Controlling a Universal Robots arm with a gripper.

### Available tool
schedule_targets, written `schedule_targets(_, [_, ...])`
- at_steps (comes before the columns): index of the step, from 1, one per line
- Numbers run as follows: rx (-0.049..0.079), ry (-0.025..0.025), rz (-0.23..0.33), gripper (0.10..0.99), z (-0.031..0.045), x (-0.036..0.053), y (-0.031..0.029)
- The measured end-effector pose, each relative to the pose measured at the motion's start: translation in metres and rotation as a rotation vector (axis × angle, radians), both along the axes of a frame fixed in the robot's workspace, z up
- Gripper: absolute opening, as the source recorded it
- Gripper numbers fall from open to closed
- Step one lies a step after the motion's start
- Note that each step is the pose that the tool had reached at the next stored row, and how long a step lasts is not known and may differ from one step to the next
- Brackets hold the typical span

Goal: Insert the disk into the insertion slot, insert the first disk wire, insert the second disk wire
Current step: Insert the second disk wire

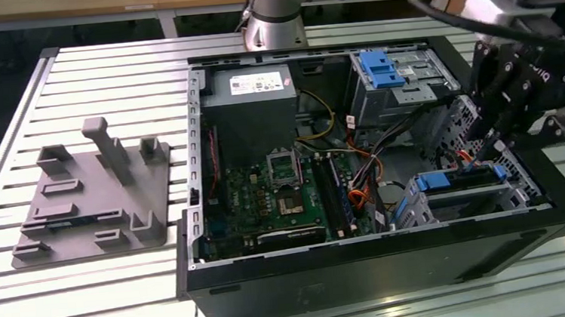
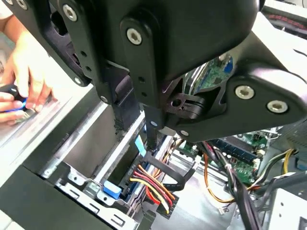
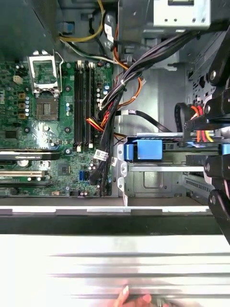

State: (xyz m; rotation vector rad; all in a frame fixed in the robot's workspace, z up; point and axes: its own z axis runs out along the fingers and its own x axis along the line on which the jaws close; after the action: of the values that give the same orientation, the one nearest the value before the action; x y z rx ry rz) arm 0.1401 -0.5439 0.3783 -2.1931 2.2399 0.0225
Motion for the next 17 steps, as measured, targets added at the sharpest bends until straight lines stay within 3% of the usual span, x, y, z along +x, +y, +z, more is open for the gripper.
schedule_targets(4, [0.000, 0.0000, 0.000, 0.337, 0.0181, 0.0004, 0.0000])
schedule_targets(8, [0.000, 0.0000, 0.000, 0.329, 0.0302, 0.0005, 0.0001])
schedule_targets(9, [0.000, 0.0000, 0.000, 0.263, 0.0325, 0.0005, 0.0001])
schedule_targets(10, [0.000, 0.0000, 0.000, 0.263, 0.0334, 0.0005, 0.0000])
schedule_targets(13, [0.000, 0.0000, 0.000, 0.102, 0.0334, 0.0005, 0.0001])
schedule_targets(17, [0.000, 0.0000, 0.000, 0.102, 0.0337, 0.0005, 0.0001])
